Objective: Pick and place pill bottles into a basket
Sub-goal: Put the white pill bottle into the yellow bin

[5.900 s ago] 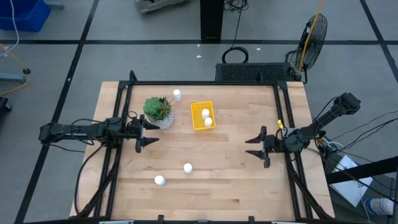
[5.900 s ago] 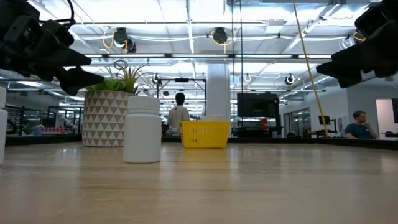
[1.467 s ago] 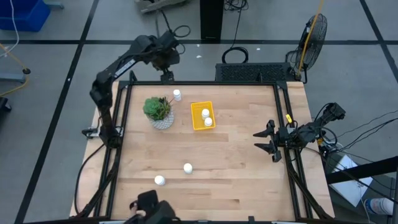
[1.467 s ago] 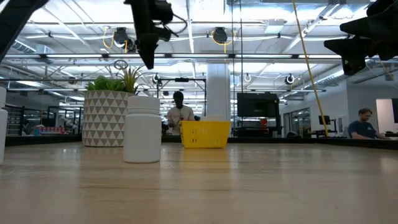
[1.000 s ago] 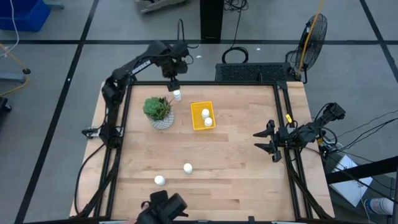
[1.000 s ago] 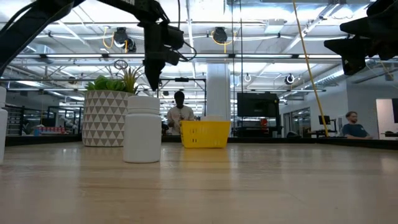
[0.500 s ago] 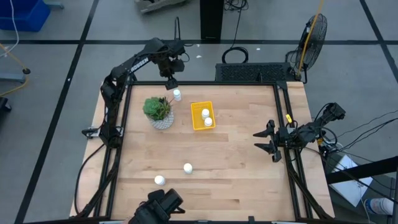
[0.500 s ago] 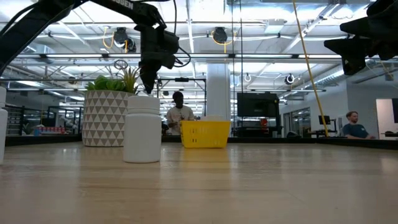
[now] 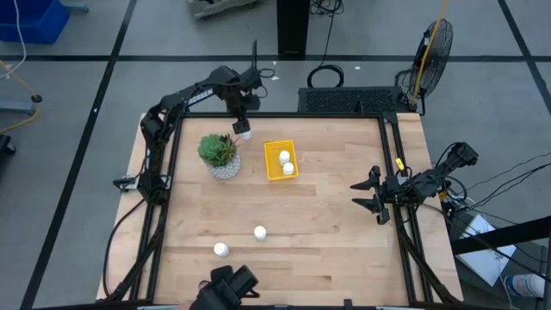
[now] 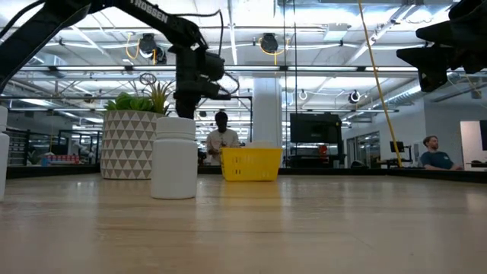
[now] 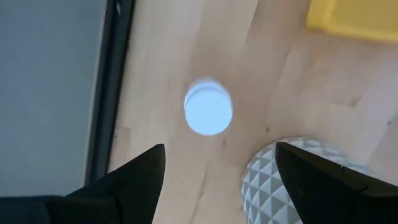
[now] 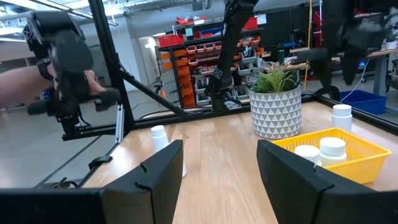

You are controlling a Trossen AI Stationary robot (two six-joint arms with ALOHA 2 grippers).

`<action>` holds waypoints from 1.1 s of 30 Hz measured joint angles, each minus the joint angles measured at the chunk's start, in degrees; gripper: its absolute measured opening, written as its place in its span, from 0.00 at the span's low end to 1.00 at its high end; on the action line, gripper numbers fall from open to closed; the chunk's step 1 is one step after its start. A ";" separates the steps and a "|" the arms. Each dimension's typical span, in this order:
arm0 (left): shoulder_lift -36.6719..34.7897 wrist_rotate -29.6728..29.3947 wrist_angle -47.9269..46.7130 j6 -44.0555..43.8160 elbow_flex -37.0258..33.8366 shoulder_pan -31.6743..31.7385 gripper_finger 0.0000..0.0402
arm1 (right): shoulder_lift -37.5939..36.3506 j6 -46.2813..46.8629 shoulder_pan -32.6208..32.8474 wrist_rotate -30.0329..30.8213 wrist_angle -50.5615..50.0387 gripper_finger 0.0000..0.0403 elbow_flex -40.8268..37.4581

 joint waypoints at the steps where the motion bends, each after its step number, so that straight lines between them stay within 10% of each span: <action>1: 0.00 -0.17 0.42 -0.13 -1.28 0.22 0.77 | 0.00 0.00 0.00 0.00 0.00 0.49 0.00; 33: 0.04 3.67 12.29 -0.80 -7.06 1.91 0.77 | 0.00 0.00 -0.02 0.00 0.00 0.49 0.00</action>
